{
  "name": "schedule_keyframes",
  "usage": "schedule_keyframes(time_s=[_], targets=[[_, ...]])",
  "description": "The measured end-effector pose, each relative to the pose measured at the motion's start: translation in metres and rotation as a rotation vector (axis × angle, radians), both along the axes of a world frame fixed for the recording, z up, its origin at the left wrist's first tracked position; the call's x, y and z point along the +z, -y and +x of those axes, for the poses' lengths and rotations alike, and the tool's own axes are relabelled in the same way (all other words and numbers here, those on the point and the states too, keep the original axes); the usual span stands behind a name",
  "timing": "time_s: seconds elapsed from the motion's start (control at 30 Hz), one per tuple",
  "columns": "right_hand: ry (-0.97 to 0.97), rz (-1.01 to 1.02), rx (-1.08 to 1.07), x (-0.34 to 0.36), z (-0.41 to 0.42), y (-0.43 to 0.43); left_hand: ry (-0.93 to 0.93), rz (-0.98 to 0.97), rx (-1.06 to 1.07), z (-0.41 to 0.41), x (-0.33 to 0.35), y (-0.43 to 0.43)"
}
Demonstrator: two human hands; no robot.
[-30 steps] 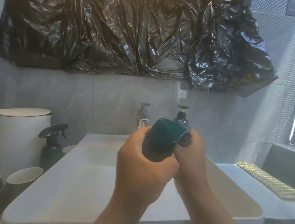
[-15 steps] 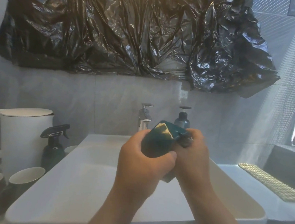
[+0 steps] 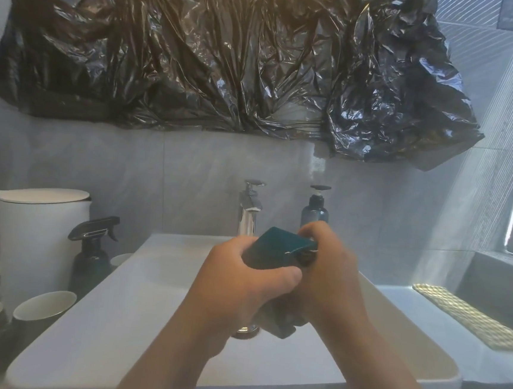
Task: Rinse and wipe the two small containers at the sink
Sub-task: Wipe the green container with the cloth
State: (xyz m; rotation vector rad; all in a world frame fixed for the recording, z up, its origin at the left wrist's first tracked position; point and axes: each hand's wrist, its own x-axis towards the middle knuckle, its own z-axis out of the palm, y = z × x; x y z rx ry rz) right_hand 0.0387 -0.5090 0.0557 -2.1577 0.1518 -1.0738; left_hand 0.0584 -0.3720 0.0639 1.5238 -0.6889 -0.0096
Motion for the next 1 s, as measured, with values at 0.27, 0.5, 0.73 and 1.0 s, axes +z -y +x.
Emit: schedule_keyframes(time_s=[0.27, 0.5, 0.73, 1.0], targets=[[0.112, 0.471, 0.096, -0.003, 0.012, -0.003, 0.146, -0.264, 0.084, -0.012, -0.007, 0.014], [0.102, 0.198, 0.038, 0.003, -0.001, 0.005, 0.101, -0.039, -0.002, -0.007, -0.002, 0.008], [0.165, 0.142, 0.013, -0.001, 0.004, 0.002, 0.058, -0.141, -0.027, -0.003, -0.006, 0.009], [0.065, 0.399, 0.053, -0.002, 0.011, 0.008, 0.071, -0.08, -0.034, -0.01, -0.002, 0.01]])
